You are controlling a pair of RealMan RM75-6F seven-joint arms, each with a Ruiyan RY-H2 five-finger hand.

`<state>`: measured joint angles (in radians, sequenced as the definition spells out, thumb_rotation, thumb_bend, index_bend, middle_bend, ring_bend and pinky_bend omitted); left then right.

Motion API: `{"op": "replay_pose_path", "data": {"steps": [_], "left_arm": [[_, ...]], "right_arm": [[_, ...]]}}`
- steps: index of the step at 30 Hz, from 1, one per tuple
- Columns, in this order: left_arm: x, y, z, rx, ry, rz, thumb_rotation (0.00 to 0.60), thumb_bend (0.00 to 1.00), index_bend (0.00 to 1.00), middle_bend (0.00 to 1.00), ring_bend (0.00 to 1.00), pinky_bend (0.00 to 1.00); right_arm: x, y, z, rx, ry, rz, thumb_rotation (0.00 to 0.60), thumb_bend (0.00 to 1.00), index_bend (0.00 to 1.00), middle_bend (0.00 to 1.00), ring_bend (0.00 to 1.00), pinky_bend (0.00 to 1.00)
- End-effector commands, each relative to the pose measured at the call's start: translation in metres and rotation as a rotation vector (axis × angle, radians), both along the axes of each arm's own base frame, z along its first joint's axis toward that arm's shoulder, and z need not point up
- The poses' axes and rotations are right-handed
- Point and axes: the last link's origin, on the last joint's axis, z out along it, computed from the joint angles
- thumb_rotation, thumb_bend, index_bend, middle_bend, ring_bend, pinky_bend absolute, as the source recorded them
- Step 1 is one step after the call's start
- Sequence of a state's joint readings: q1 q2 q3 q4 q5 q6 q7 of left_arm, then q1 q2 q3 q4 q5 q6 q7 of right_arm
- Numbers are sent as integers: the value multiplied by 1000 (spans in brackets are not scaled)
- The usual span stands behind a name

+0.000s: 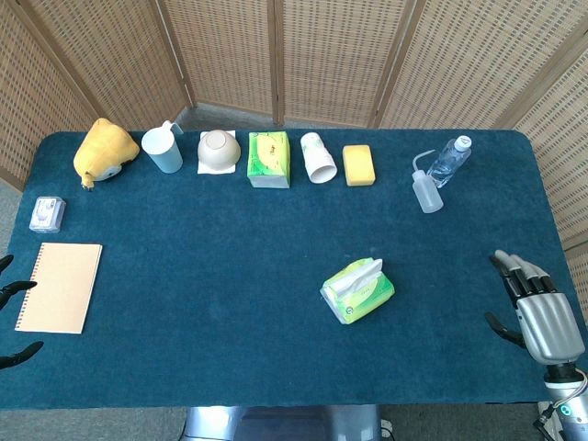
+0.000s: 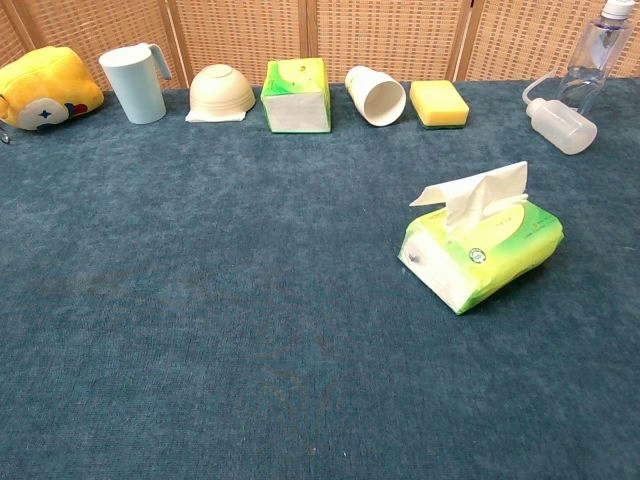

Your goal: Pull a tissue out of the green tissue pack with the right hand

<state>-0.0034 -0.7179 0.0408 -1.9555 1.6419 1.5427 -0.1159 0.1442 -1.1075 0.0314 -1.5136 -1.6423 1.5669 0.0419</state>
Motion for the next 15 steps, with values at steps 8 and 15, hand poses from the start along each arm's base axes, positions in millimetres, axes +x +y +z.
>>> {"op": "replay_pose_path", "data": {"steps": [8,15], "left_arm": [[1,0,-4,-7,10,10,600,0,222,0,0,68],[1,2,-10,-34,28,24,600,0,223,0,0,68]], "right_arm": [[9,-3,-7,-11,-10,27,600,237,28,113,124,217],[43,-20,-36,158,-8,147,600,237,75,175,177,224]]}}
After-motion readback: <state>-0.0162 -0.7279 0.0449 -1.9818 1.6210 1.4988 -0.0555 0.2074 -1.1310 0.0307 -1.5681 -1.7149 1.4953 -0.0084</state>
